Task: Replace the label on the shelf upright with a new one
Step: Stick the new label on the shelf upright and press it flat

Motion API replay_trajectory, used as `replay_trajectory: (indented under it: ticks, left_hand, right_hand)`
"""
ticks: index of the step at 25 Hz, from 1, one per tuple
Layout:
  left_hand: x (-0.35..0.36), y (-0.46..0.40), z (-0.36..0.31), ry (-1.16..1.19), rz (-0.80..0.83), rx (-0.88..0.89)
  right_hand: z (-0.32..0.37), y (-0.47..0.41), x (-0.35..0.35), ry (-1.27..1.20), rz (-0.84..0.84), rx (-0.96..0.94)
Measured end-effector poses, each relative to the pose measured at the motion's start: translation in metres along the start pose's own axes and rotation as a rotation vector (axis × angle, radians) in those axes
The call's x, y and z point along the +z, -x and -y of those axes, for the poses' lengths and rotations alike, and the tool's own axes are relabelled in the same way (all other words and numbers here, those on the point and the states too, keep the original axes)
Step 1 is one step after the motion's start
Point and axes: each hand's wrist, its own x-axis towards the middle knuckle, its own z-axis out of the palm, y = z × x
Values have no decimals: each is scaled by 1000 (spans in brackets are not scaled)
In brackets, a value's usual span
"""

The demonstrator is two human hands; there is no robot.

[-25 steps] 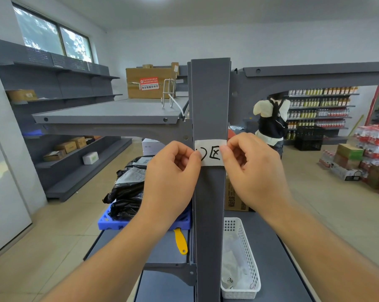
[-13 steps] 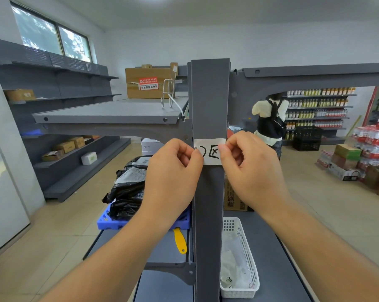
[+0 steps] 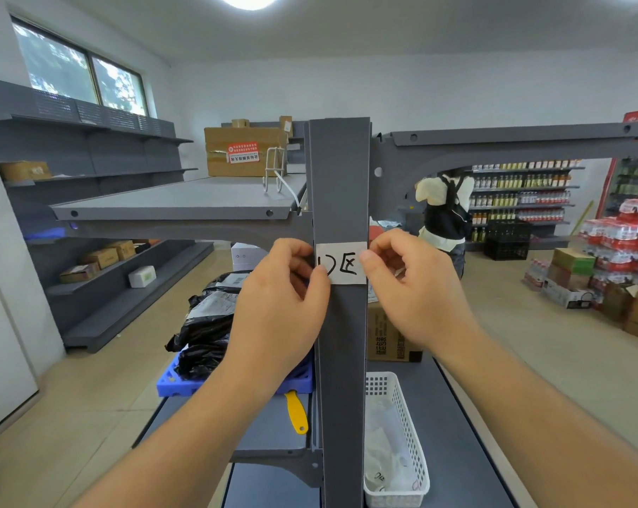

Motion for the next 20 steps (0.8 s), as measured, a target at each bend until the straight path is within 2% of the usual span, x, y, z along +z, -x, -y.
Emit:
replay_trajectory:
  ticks: [6,15,20]
  left_hand:
    - [0,-18,-11,-168,-58,95]
    - [-6,-22,3,-82,40,25]
    - [-7,-22,3,-58,42,20]
  right_hand:
    - [5,-10,5,-50,-18,48]
    - [-6,-18,-6,-222,171,103]
    - [-8,-11,-10,-226,183,144]
